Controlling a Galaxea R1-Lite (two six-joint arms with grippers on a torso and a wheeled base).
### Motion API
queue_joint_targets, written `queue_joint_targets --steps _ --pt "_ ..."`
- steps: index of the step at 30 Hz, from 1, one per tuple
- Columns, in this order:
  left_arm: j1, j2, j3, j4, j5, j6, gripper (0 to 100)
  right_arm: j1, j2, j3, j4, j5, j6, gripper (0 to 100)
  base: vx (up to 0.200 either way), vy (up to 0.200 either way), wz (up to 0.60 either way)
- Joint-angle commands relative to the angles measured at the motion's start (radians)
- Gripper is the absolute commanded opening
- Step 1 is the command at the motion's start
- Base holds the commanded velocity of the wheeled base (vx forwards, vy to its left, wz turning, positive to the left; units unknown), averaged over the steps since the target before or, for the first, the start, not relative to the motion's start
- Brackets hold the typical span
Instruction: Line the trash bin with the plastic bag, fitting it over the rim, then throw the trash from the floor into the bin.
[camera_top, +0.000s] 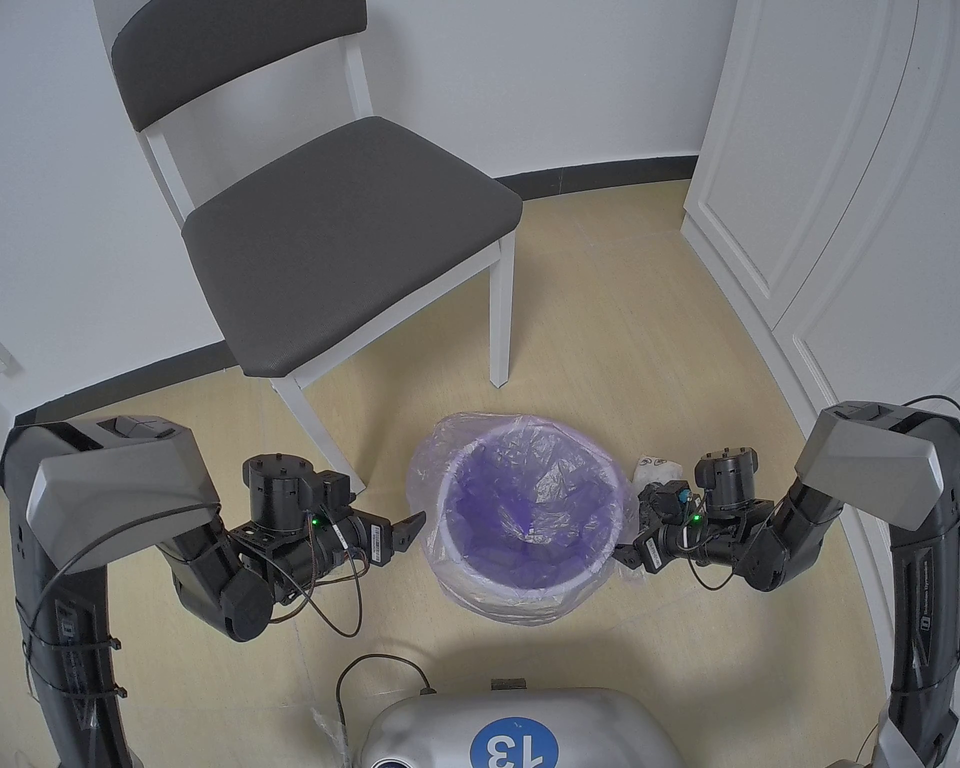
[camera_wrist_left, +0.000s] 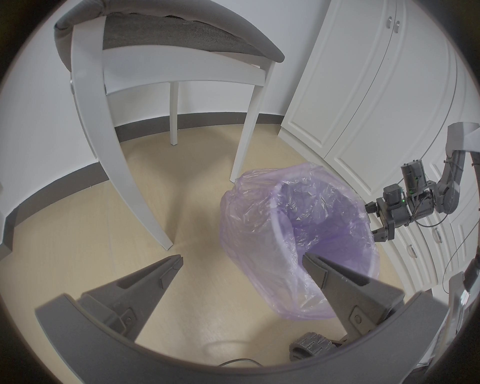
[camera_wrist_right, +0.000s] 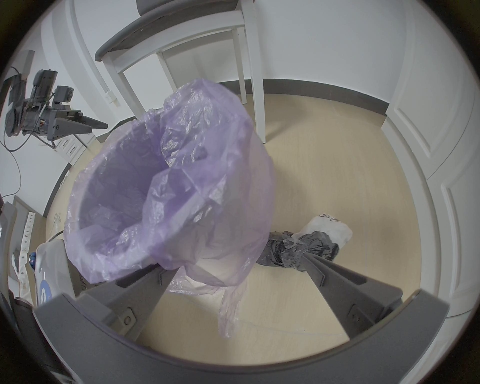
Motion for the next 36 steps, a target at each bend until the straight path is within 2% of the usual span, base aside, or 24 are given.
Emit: queue_joint_targets --steps 1,9,12,14,15,17,23,27,29,35,36 --pt "0.010 0.122 -0.066 -0.015 -0.015 0.001 100 0.004 0.019 0.013 -0.006 -0.004 0.002 100 0.000 0.000 0.00" --pt "0.050 0.197 -0.138 -0.019 -0.030 -0.002 100 0.002 0.002 0.041 -0.014 -0.012 0.002 100 0.000 0.000 0.00" --pt "0.054 0.286 -0.256 -0.007 -0.054 -0.007 100 0.004 0.002 0.041 -0.015 -0.013 0.004 100 0.000 0.000 0.00" --pt "0.054 0.294 -0.274 -0.002 -0.056 -0.008 100 0.006 0.004 0.041 -0.015 -0.013 0.005 100 0.000 0.000 0.00" --pt "0.050 0.338 -0.365 0.030 -0.056 -0.019 100 0.010 0.005 0.041 -0.018 -0.013 0.007 100 0.000 0.000 0.00" --pt "0.045 0.374 -0.457 0.097 -0.056 -0.019 100 0.015 0.009 0.033 -0.015 -0.018 0.007 100 0.000 0.000 0.00" --pt "0.028 0.413 -0.644 0.340 -0.079 -0.019 100 0.013 0.051 -0.057 0.047 -0.030 0.004 100 0.000 0.000 0.00" --pt "0.030 0.410 -0.682 0.430 -0.076 -0.010 100 0.009 0.058 -0.105 0.132 -0.030 0.001 100 0.000 0.000 0.00" --pt "0.033 0.404 -0.718 0.528 -0.071 -0.005 100 0.006 0.070 -0.159 0.213 -0.032 -0.004 100 0.000 0.000 0.00" --pt "0.037 0.386 -0.693 0.510 -0.039 -0.005 100 0.001 0.068 -0.171 0.219 -0.030 -0.006 100 0.000 0.000 0.00" --pt "0.040 0.343 -0.629 0.473 -0.038 -0.008 100 0.001 0.056 -0.155 0.219 -0.030 -0.006 100 0.000 0.000 0.00"
